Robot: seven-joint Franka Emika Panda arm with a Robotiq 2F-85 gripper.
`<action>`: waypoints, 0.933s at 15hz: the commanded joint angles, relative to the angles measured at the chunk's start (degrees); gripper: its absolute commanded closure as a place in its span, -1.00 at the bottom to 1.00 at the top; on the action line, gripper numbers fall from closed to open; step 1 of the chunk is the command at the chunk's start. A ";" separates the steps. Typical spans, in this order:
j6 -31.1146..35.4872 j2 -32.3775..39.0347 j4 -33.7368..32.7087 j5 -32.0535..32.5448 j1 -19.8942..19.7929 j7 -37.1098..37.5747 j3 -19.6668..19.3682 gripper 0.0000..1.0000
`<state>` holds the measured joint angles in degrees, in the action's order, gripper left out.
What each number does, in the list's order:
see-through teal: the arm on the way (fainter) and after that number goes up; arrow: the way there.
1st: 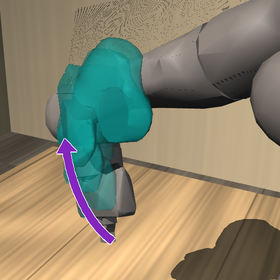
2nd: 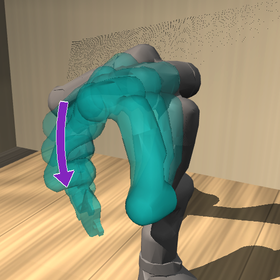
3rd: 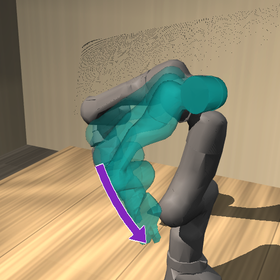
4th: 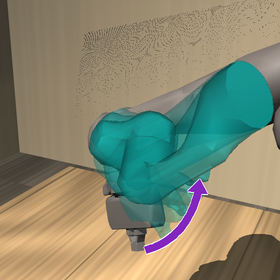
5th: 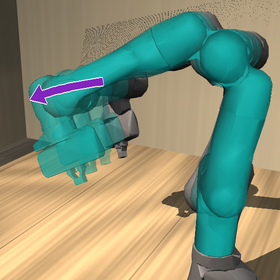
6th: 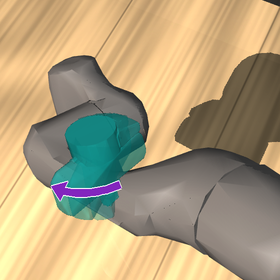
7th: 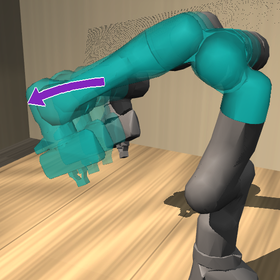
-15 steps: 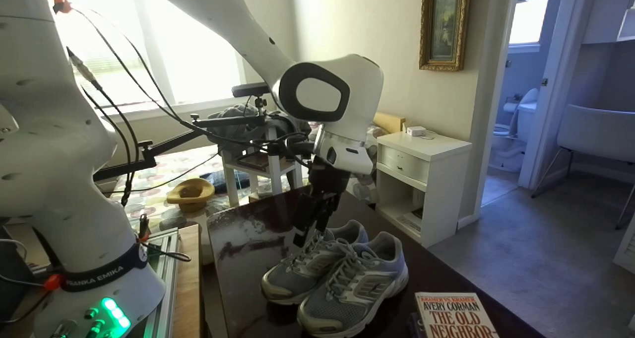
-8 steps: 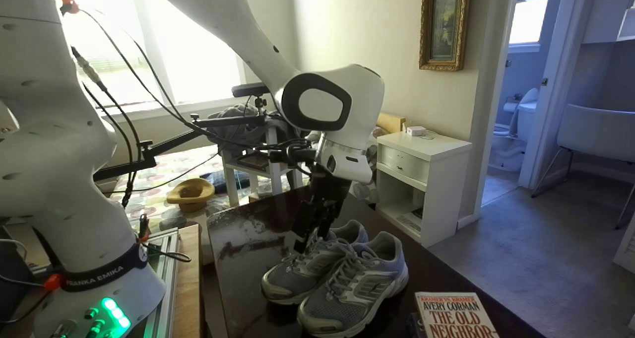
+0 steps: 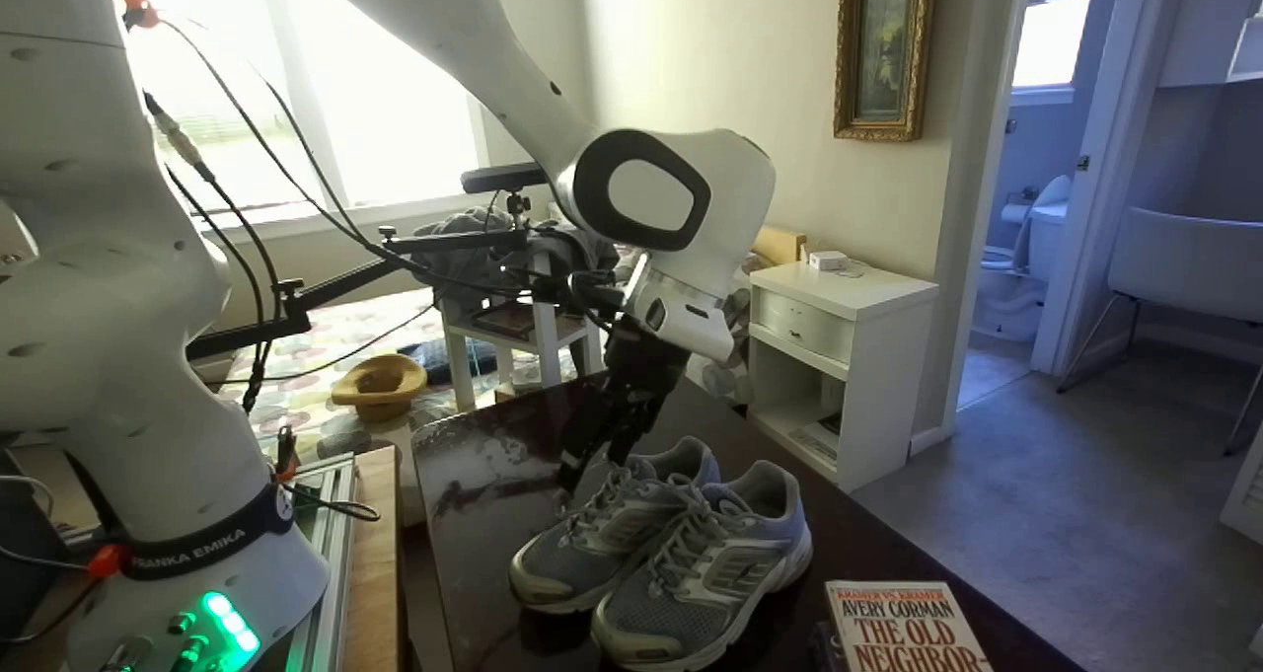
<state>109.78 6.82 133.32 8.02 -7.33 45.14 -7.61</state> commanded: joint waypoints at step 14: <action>-6.93 5.62 -7.47 4.57 1.59 -0.88 -0.37 -1.00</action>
<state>99.55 10.79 126.46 11.50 -6.50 44.95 -7.60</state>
